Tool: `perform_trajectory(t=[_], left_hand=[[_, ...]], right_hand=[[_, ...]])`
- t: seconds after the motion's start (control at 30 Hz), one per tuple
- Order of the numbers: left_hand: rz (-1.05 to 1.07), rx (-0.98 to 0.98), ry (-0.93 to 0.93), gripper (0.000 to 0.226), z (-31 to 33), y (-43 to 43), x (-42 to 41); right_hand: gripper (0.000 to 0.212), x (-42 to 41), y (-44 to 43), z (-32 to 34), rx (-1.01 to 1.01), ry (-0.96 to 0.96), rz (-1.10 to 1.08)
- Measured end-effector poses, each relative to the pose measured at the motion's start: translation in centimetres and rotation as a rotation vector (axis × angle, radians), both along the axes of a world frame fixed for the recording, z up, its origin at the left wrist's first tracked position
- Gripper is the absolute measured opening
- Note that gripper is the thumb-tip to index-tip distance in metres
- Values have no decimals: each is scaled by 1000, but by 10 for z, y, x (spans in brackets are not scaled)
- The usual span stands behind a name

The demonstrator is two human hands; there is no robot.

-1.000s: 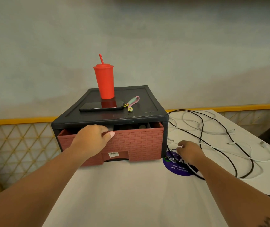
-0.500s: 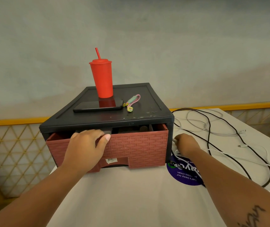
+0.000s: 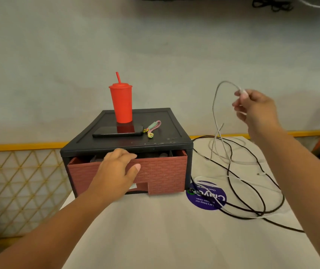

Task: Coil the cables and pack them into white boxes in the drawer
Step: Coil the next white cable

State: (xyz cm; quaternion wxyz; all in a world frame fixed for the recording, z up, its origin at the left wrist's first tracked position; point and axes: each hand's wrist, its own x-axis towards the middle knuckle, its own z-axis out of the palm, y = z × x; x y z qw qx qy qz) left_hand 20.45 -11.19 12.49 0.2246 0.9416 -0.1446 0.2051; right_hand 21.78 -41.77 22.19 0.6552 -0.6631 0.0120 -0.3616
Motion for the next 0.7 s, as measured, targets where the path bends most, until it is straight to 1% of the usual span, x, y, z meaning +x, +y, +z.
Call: perform_trajectory(t=[0.07,0.1,0.2,0.27,0.33,0.37,0.47,0.53,0.6,0.7], left_hand=[[-103,-52,-2,33,8,-9,-16],[-156,-105,25,28,13,-13,-23],[-286,-322,185,15,28,-26,-53],[-357,-475,317,14,35,-34,-76],[-403,-615,468,18,36,-40,-99],[-412,-639,548,24,35,-42,-109],[-429,-576,841,48,23,-42,-141],[-439,-577,996,68,12,-40,-158],[-431,-616,1044,77,2,-36,-169],[-396,-659,1023,69,-7,-30,-176]], right_hand=[[25,-34,14,17,-30,-113,13],[25,-49,21,22,-54,-156,27],[26,-98,47,29,-126,-259,112],[25,-123,63,24,-145,-280,181],[24,-143,77,12,-142,-268,238],[24,-148,83,6,-138,-254,262],[21,-162,95,-15,-116,-202,293],[23,-165,99,-25,-100,-159,261],[24,-166,99,-31,-92,-132,214],[25,-164,94,-36,-77,-104,152]])
